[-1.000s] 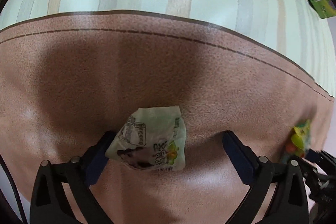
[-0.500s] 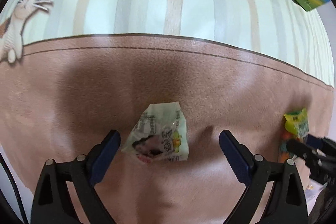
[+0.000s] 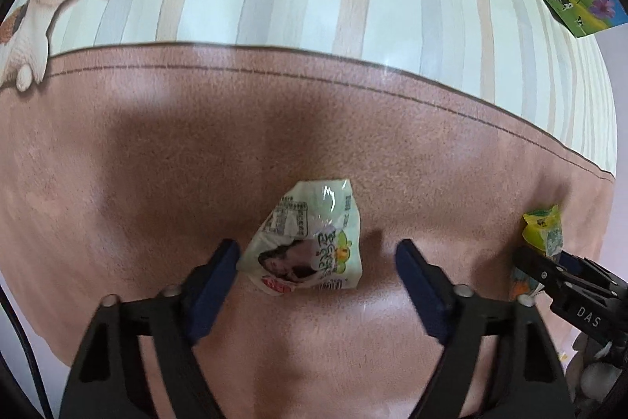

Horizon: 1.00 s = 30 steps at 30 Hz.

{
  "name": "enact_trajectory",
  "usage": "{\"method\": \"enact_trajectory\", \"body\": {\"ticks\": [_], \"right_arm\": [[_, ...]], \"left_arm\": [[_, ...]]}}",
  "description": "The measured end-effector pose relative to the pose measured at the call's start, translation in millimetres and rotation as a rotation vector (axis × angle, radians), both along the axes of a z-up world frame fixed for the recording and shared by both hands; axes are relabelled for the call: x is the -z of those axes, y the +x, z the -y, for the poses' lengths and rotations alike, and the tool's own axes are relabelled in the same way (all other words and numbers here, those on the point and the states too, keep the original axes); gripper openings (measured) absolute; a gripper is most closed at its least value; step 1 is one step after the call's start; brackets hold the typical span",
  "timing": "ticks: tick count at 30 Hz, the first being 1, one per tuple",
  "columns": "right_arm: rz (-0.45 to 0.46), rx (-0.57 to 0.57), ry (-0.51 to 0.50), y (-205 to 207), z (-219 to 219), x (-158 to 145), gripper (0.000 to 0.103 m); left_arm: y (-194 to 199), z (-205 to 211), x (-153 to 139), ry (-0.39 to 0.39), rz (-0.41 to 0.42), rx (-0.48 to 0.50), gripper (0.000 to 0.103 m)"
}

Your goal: Organize snacks

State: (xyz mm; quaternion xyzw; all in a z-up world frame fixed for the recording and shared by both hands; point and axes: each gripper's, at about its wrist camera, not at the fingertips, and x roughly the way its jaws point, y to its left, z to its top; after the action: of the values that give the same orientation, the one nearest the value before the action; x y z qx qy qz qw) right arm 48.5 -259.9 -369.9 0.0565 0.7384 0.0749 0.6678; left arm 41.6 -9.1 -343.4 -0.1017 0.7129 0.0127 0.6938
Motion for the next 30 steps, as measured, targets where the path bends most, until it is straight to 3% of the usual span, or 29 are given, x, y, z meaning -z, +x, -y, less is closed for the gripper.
{"method": "enact_trajectory", "body": {"ticks": [5, 16, 18, 21, 30], "right_arm": [[0.012, -0.002, -0.014, -1.6, -0.2, -2.6, 0.060], [0.006, -0.002, -0.035, -9.8, -15.0, 5.6, 0.061], [0.013, -0.001, -0.038, -8.5, -13.2, 6.6, 0.058], [0.029, -0.013, -0.045, -9.1, -13.3, 8.3, 0.052], [0.034, -0.026, -0.047, -10.2, -16.2, 6.6, 0.051]], "left_arm": [[-11.6, -1.4, 8.9, 0.002, -0.010, -0.010, 0.064], [-7.1, -20.7, -2.4, -0.027, -0.035, -0.077, 0.064], [-5.8, -25.3, -5.3, -0.006, -0.035, -0.078, 0.056], [-4.9, -25.5, -4.7, 0.005, -0.037, -0.063, 0.053], [-7.6, -17.5, -6.7, 0.058, -0.023, -0.014, 0.052]]}}
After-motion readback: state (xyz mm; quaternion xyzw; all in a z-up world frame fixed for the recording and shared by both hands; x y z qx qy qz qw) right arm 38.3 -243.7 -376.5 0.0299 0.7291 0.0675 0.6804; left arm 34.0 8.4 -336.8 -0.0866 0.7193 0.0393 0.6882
